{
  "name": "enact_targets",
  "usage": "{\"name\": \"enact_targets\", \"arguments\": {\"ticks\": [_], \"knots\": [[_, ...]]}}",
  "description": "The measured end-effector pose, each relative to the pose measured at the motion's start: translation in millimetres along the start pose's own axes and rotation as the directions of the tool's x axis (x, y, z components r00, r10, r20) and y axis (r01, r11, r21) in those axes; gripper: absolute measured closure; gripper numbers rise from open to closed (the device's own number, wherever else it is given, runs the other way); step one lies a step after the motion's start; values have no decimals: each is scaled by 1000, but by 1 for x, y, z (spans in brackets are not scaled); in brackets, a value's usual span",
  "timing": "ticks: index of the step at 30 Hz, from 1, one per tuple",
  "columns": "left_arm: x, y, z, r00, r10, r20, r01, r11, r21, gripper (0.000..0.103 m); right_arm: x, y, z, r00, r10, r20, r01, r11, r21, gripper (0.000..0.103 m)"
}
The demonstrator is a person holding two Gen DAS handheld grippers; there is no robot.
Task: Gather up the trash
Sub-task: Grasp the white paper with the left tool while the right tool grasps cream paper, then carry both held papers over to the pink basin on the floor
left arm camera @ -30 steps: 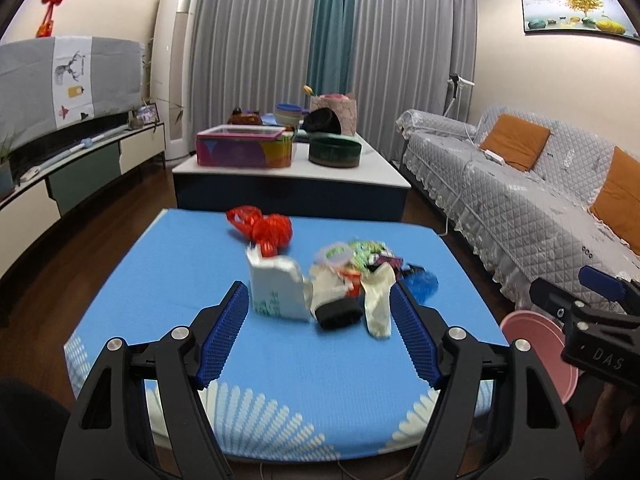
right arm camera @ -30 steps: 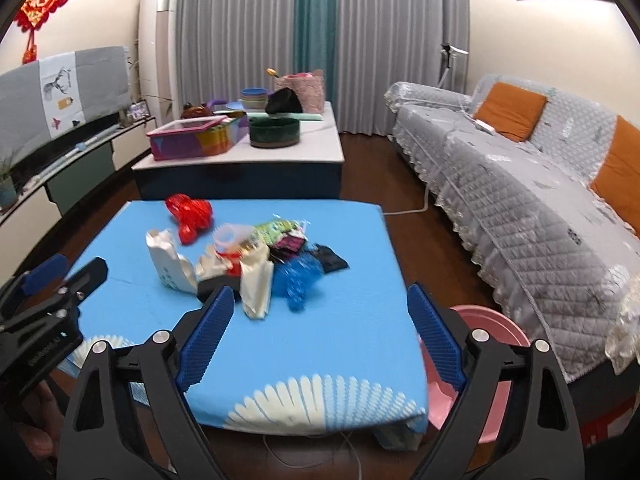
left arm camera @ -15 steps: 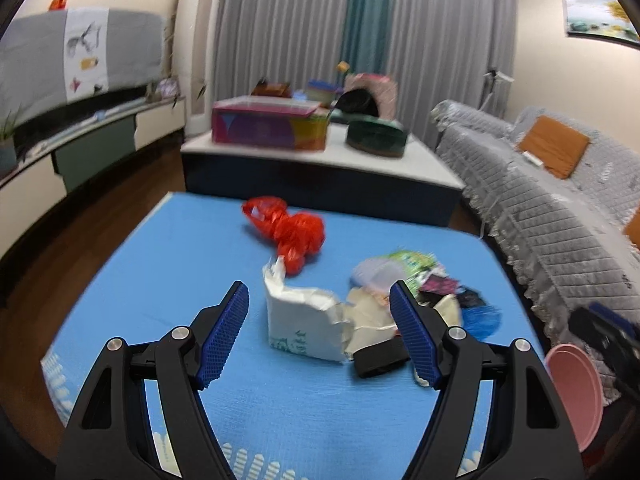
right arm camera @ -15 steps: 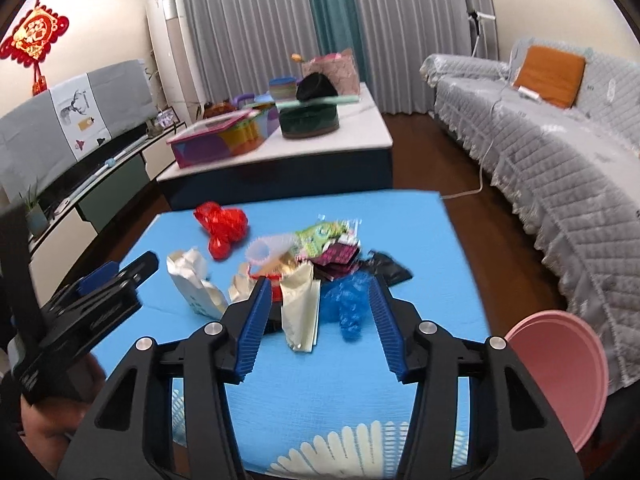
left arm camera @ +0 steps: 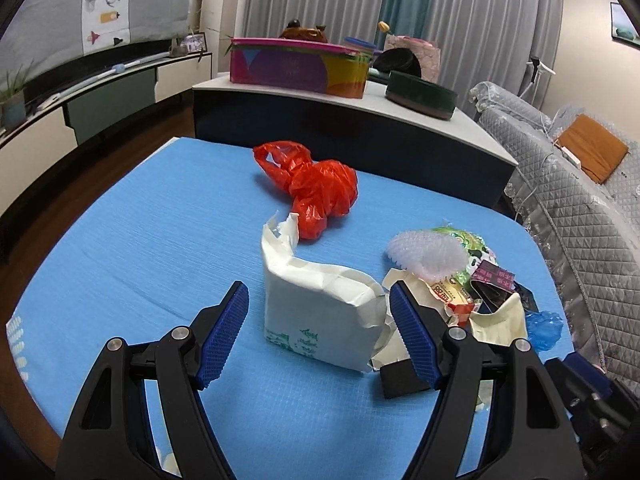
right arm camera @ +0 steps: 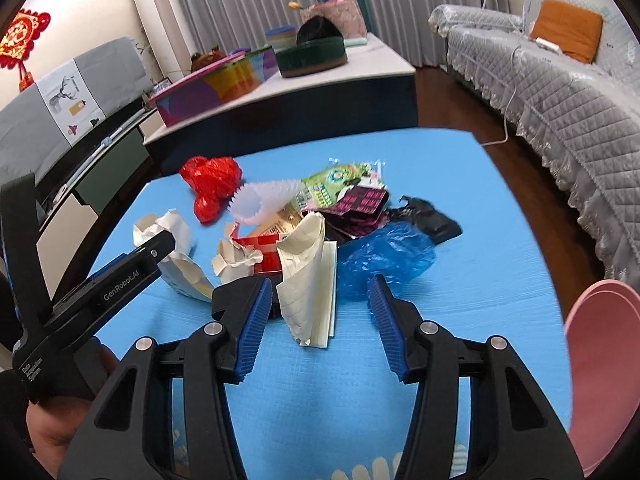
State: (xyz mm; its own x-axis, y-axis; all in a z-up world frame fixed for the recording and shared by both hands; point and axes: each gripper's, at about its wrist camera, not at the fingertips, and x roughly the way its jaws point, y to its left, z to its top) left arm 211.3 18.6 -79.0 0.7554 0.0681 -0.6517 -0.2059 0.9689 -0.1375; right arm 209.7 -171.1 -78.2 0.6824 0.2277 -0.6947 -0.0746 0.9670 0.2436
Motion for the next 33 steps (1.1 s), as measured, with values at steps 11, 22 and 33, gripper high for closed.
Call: {"name": "enact_targets", "arguments": {"ticks": [11,22,33], "knots": [[-3,8,3,995,101,18,-102,995,22,67,28,8,-3,998,13,-64,-15,1000,-28,53],[-15,31,7,980,192,57,-193,981,14,95,27,15,-9,995,24,-94,-29,998,-54,95],[-44,33,10,980,155,125,-158,987,17,96,-20,26,-8,1000,15,24,-12,994,-113,96]]}}
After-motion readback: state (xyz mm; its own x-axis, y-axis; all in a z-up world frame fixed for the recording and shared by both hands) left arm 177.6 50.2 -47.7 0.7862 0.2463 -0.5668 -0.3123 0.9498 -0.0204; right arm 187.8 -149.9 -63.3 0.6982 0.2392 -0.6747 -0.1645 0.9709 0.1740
